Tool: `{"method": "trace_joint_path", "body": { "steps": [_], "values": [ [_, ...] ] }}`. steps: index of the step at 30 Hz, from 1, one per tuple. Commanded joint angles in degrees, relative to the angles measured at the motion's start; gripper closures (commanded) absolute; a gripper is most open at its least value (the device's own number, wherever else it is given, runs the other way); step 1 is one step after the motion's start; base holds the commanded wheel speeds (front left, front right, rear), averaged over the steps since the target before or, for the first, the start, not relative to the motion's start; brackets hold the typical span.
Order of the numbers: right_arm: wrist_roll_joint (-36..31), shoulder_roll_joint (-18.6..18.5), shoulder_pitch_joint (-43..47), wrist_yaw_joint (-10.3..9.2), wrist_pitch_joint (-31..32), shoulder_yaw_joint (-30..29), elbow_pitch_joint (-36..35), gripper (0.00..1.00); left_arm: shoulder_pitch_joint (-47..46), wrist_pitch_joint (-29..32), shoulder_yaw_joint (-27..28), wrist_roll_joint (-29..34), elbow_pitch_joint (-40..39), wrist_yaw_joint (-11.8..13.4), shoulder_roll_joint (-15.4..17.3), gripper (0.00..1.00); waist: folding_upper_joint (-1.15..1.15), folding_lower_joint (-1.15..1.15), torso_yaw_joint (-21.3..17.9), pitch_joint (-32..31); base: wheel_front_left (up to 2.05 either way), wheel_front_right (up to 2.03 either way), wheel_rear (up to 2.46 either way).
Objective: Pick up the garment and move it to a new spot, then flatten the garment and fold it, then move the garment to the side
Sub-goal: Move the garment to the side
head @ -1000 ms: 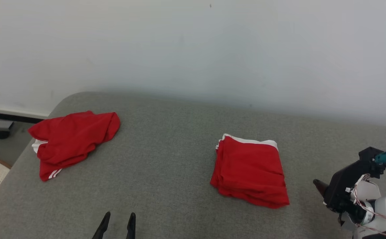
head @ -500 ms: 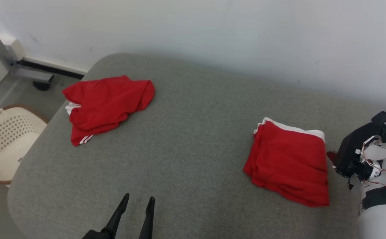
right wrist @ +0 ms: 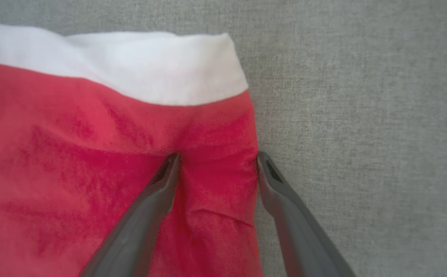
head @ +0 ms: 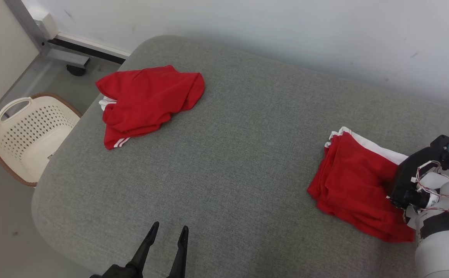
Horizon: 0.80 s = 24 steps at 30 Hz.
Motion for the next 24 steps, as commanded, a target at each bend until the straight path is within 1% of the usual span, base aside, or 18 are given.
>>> {"method": "trace_joint_path", "body": {
  "steps": [1, 3, 4, 5, 11, 17, 21, 24],
  "values": [
    [-0.7, 1.2, 1.4, -0.1, 0.2, -0.4, 2.7, 0.0, -0.7, -0.2, 0.0, 0.9, 0.1, -0.1, -0.1, 0.0, 0.0, 0.01, 0.2, 0.2, 0.0, 0.0, 0.0],
    [-2.1, 1.4, 1.2, 0.03, -0.1, -0.3, 3.9, 0.0, -0.7, -0.2, 0.1, 0.9, 0.3, 0.0, -0.2, 0.0, 0.0, 0.01, 0.0, 0.0, 0.0, 0.0, 0.0],
    [-2.6, 1.4, 1.1, 0.03, -0.4, -0.2, 4.3, 0.62, -0.7, -0.2, 0.1, 0.9, 0.4, 0.0, -0.2, 0.0, 0.0, 0.01, -0.1, -0.1, 0.0, 0.0, 0.0],
    [-2.9, 1.4, 1.1, 0.03, -0.9, 0.2, 4.8, 1.0, -0.6, -0.2, 0.2, 0.9, 0.5, 0.0, -0.2, 0.0, 0.0, 0.01, -0.4, -0.4, 0.0, 0.0, 0.0],
    [-6.2, 0.6, 2.5, -0.17, -4.5, 1.2, 4.0, 1.0, 0.3, -0.2, 0.5, 0.8, 0.3, 0.0, 0.3, 0.0, 0.0, 0.01, -3.2, -1.8, 0.0, 0.0, 0.0],
    [-7.4, -0.4, 3.4, -0.17, -6.5, 3.7, 1.2, 1.0, 1.0, -0.2, 1.2, 0.4, -0.5, 0.1, 1.1, 0.0, 0.0, 0.01, -7.8, -2.3, 0.0, 0.0, 0.0],
    [-5.7, -3.0, 4.7, -0.17, -6.2, 7.5, 1.1, 1.0, 1.1, -0.2, 1.7, 0.1, -1.2, 0.2, 1.5, 0.0, 0.0, 0.01, -10.9, -2.1, 0.0, 0.0, 0.0],
    [-4.0, -6.2, 5.9, -0.17, -5.5, 11.4, 0.9, 1.0, 1.1, -0.2, 2.4, 0.0, -1.9, 0.3, 2.0, 0.0, 0.0, 0.01, -13.2, -1.6, 0.0, 0.0, 0.0]
  ]
}}
